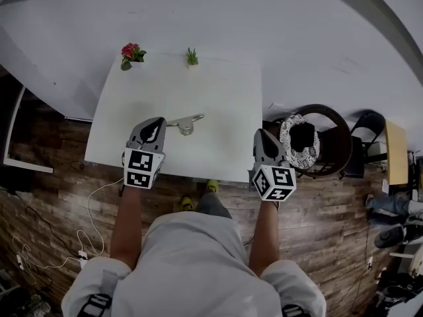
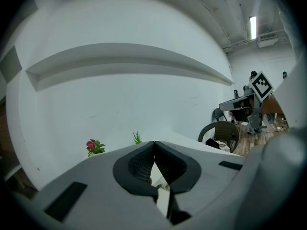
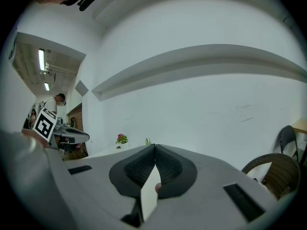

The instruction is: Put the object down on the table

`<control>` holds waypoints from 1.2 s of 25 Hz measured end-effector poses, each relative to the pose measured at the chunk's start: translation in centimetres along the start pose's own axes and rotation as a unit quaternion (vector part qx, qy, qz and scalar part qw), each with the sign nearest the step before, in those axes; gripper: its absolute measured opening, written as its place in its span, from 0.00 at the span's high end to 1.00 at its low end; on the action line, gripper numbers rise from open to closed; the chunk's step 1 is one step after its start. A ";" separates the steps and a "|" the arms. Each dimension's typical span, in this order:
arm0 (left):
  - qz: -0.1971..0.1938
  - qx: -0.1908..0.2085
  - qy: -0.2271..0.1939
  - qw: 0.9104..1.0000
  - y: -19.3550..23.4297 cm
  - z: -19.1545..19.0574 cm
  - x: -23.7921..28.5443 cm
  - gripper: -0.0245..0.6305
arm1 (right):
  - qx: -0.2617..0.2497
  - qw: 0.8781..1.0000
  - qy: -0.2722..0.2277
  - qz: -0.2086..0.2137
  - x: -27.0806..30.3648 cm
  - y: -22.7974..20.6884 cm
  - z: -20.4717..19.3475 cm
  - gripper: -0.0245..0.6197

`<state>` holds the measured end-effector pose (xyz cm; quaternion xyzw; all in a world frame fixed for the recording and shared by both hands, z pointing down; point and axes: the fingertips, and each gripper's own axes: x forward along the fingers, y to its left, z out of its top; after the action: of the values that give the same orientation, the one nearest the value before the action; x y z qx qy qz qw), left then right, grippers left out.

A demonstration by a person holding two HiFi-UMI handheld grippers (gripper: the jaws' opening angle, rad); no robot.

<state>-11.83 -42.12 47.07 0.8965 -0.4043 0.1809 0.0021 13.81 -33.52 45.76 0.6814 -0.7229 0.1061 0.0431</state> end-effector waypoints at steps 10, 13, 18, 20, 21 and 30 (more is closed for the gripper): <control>0.025 -0.025 -0.028 0.999 1.3 2.1 -2.6 0.93 | -0.014 1.000 -0.015 0.001 -1.4 0.3 1.4 0.95; 0.031 -0.033 -0.038 0.998 2.0 3.1 -3.0 0.93 | -0.020 1.000 -0.020 -0.002 -1.6 0.3 2.0 0.95; 0.037 -0.048 -0.044 0.997 2.7 3.6 -3.9 0.93 | -0.021 0.999 -0.022 0.015 -2.0 1.0 2.7 0.95; 0.042 -0.048 -0.045 0.997 2.9 3.7 -4.1 0.93 | -0.027 0.999 -0.022 0.025 -2.0 1.4 3.1 0.95; 0.043 -0.048 -0.045 0.997 3.0 3.7 -4.2 0.93 | -0.026 0.999 -0.024 0.028 -2.0 1.4 3.3 0.95; 0.051 -0.064 -0.055 0.995 4.3 4.6 -5.1 0.93 | -0.026 0.998 -0.030 0.043 -1.7 1.6 4.5 0.95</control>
<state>-16.56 -41.99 40.52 0.8813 -0.4598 0.1053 0.0279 12.74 -32.75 40.88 0.6509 -0.7553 0.0685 0.0344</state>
